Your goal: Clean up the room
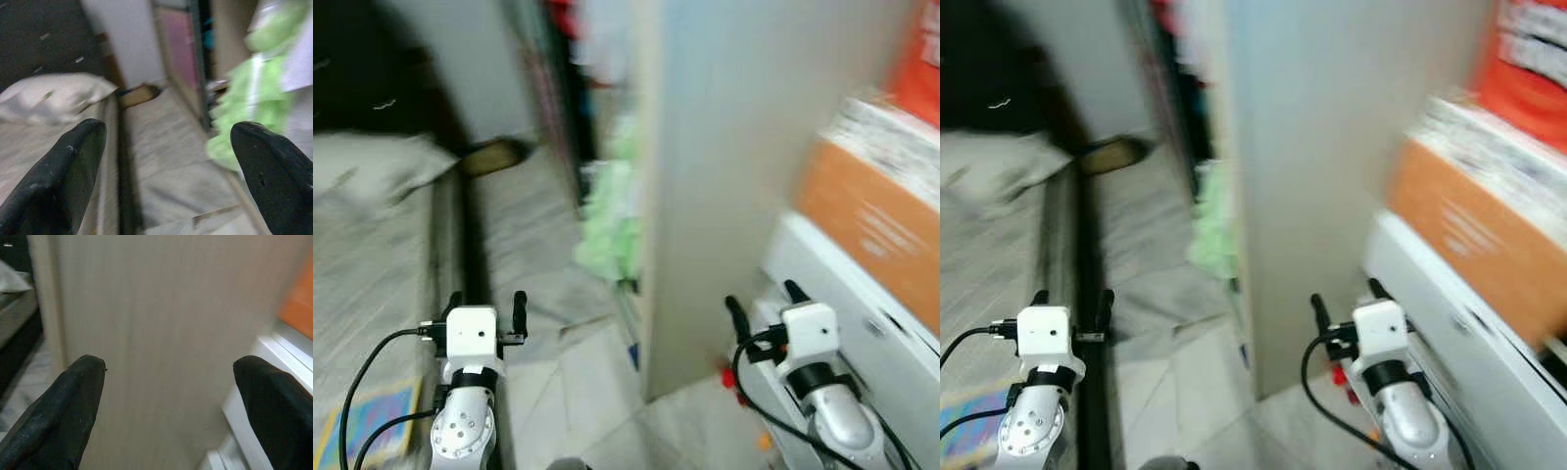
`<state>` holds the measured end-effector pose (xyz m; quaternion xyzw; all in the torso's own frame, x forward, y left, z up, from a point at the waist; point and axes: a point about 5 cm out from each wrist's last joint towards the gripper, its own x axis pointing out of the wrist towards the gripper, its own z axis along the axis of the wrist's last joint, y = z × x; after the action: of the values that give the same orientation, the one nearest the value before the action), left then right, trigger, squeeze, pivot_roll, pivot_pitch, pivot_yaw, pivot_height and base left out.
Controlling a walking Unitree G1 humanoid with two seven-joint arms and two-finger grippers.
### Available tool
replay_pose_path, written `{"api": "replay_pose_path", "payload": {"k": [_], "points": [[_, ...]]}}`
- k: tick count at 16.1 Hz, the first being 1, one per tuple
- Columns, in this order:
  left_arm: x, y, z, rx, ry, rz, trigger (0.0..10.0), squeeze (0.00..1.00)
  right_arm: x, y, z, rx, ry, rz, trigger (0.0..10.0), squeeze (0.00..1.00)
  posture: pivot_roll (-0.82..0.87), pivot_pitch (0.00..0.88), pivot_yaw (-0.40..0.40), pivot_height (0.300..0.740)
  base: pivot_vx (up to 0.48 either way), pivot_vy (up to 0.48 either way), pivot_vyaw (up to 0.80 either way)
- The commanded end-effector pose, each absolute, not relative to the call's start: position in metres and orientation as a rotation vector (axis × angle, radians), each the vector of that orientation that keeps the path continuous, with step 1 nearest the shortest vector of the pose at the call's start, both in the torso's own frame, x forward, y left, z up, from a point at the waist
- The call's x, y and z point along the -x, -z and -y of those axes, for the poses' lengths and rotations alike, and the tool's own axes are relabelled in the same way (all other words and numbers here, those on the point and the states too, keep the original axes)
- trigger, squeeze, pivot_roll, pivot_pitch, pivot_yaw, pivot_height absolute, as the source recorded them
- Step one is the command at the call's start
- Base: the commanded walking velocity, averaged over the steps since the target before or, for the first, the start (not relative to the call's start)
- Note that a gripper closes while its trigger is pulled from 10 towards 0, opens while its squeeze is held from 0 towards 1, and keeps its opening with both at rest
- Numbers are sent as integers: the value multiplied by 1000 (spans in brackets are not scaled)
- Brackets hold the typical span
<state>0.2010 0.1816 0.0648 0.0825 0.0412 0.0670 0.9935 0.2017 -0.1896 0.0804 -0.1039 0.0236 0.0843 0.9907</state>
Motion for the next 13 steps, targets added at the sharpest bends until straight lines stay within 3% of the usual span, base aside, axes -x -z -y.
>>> {"api": "replay_pose_path", "payload": {"k": [1, 13], "points": [[-202, -66, -188, -173, -158, -89, 10000, 0, -205, -83, 183, 191, -197, -33, 10000, 0, -59, 1, 9, 740, 0, 0, 800], [-202, -64, -180, -176, -105, -91, 10000, 0, -198, -81, 186, 184, -307, -78, 10000, 0, -70, 11, 4, 740, 0, 0, 800]]}}
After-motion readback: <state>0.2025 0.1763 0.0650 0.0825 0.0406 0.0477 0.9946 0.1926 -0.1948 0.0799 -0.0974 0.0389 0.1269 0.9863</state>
